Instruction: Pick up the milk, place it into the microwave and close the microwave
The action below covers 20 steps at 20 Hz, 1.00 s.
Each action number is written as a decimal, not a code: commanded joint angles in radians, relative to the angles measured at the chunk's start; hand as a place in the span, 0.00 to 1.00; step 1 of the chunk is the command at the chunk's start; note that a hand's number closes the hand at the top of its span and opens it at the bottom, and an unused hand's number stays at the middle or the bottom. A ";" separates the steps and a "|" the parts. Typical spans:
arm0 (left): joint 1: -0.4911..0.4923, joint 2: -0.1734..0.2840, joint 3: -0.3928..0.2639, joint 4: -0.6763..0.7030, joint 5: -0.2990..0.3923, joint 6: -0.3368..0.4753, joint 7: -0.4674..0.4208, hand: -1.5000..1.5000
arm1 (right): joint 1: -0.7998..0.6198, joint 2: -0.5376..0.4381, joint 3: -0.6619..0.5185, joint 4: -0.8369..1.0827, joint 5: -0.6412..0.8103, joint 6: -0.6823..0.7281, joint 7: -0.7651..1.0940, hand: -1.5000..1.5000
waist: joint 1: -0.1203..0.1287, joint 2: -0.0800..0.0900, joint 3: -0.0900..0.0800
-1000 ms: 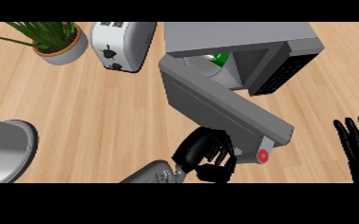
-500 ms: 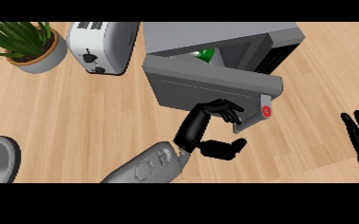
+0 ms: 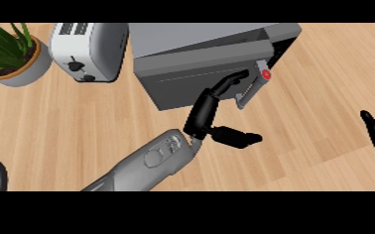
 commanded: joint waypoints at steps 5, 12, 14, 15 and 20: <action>-0.105 -0.001 0.028 0.078 0.084 0.034 -0.045 0.00 | -0.047 -0.040 0.008 -0.016 -0.073 0.033 0.044 0.00 | -0.046 0.014 0.002; -0.156 -0.001 0.024 0.115 0.138 0.051 -0.080 0.00 | -0.083 -0.076 -0.004 0.000 -0.128 0.052 0.069 0.00 | -0.067 0.021 0.005; -0.158 -0.001 0.025 0.120 0.159 0.050 -0.090 0.00 | -0.089 -0.081 0.004 -0.008 -0.142 0.055 0.081 0.00 | -0.076 0.024 0.003; -0.150 -0.001 0.023 0.125 0.165 0.054 -0.105 0.00 | -0.104 -0.090 -0.006 -0.006 -0.148 0.049 0.085 0.00 | -0.067 0.025 0.002; -0.169 0.000 0.015 0.141 0.194 0.063 -0.132 0.00 | -0.122 -0.103 -0.011 0.000 -0.172 0.046 0.101 0.00 | -0.081 0.025 0.004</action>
